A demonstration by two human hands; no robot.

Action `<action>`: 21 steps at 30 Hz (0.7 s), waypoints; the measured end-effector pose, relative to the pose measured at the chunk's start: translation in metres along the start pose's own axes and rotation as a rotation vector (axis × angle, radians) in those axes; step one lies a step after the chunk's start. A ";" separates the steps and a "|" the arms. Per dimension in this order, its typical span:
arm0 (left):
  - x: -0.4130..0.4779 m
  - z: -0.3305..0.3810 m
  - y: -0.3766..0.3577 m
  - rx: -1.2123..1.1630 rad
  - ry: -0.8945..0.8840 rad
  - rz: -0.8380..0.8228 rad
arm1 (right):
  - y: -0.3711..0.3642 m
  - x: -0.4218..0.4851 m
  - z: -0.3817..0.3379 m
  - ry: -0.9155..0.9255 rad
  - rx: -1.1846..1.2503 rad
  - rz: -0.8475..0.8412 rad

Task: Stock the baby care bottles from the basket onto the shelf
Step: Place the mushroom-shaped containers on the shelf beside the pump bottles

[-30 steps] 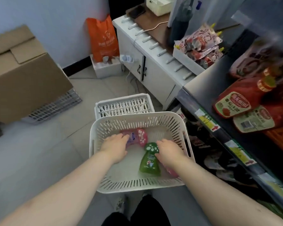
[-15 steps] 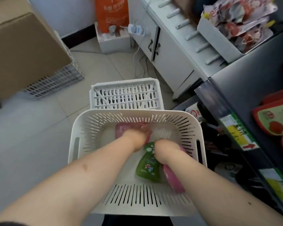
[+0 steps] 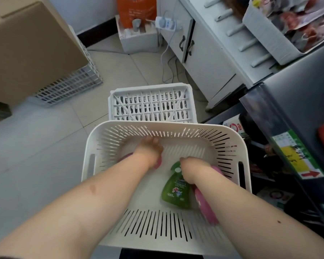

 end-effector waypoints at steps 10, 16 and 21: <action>-0.057 -0.031 -0.017 0.036 -0.049 0.074 | -0.005 -0.027 -0.020 0.060 0.008 0.090; -0.098 -0.038 -0.023 -0.088 -0.028 0.135 | -0.011 -0.072 -0.033 0.054 0.031 0.289; -0.139 -0.044 -0.004 -0.109 -0.005 0.295 | 0.008 -0.117 -0.046 0.023 0.143 0.467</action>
Point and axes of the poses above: each hand's wrist, its own x-axis towards the middle knuckle, its own y-axis out of the back of the hand, z = x × y, the point moved 3 cm from there along x, towards the middle knuckle
